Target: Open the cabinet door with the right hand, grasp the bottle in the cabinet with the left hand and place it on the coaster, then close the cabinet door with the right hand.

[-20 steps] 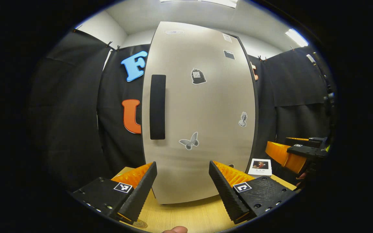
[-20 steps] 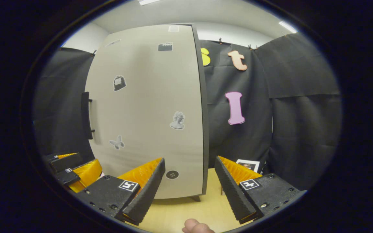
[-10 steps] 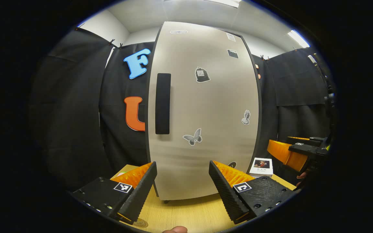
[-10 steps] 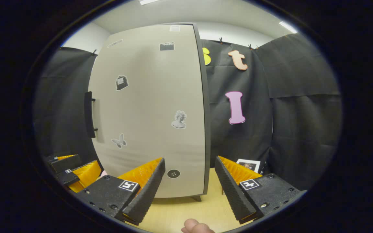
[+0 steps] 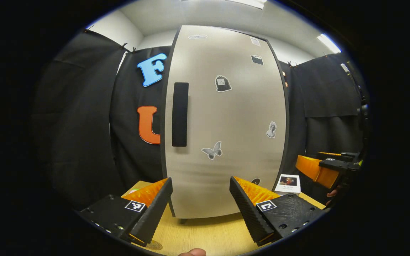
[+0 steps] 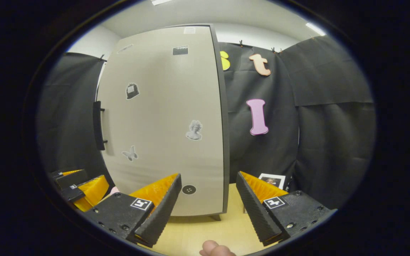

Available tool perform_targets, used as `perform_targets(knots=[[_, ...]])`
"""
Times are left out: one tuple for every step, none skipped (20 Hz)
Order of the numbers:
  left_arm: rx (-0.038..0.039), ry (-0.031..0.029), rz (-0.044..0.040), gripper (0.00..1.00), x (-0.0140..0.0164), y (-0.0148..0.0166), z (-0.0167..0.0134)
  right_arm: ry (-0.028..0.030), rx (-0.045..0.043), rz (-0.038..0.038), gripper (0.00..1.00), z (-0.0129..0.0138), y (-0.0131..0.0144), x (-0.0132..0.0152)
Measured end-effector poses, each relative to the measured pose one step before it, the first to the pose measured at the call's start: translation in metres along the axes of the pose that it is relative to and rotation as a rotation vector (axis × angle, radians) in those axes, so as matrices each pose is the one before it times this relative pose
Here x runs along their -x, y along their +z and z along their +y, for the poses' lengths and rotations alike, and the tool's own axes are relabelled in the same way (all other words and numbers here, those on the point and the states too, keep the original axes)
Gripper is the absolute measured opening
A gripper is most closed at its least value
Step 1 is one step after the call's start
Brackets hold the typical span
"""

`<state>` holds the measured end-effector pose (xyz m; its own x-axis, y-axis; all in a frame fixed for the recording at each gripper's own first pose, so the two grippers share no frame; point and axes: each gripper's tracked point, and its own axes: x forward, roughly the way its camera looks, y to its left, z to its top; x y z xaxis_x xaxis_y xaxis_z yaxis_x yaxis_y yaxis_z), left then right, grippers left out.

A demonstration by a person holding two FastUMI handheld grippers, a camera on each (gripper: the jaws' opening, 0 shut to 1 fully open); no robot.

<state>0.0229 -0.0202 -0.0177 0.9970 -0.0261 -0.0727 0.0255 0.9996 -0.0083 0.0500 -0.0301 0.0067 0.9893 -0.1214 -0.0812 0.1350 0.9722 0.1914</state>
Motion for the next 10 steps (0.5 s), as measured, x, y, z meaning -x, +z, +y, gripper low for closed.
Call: perform_targets(knots=[[0.00307, -0.00191, -0.00119, 0.97, -0.00041, 0.00001, -0.00052, 0.00030, -0.00156, 0.00259, 0.94, -0.00035, -0.00126, 0.00000], [0.00412, -0.00261, -0.00047, 0.97, 0.00026, 0.00015, -0.00078, 0.00163, -0.00202, 0.00107, 0.94, -0.00057, -0.00076, -0.00088], [-0.00070, 0.00060, -0.00071, 0.97, 0.00038, -0.00009, 0.00061, 0.00031, -0.00092, 0.00213, 0.99, -0.00027, -0.00021, -0.00160], [-0.00325, 0.00239, 0.00075, 0.97, 0.00019, -0.00043, 0.00069, 0.00063, 0.00000, 0.00054, 0.94, -0.00061, 0.00002, -0.00121], [-0.00143, 0.00313, 0.00049, 0.97, -0.00050, -0.00029, 0.00081, 0.00151, -0.00006, 0.00017, 0.95, -0.00060, 0.00048, -0.00160], [0.00267, 0.00091, 0.00141, 0.97, 0.00053, -0.00027, 0.00071, 0.00109, -0.00017, -0.00059, 0.94, -0.00014, 0.00065, -0.00037], [0.00163, 0.00377, 0.00327, 0.97, 0.00021, -0.00227, -0.00095, 0.00108, -0.00056, -0.00099, 0.94, 0.00065, -0.00078, 0.00075], [0.00148, 0.00271, 0.00074, 0.97, 0.00103, -0.00099, -0.00009, 0.00071, 0.00027, 0.00173, 0.94, 0.00003, -0.00025, 0.00039], [0.00362, 0.00038, -0.00089, 0.97, -0.00031, 0.00018, -0.00126, 0.00134, -0.00030, 0.00165, 0.94, 0.00064, -0.00079, -0.00011], [-0.00047, 0.00382, 0.00012, 0.97, -0.00011, 0.00056, 0.00031, 0.00197, -0.00067, 0.00162, 0.94, 0.00066, 0.00013, -0.00023]])
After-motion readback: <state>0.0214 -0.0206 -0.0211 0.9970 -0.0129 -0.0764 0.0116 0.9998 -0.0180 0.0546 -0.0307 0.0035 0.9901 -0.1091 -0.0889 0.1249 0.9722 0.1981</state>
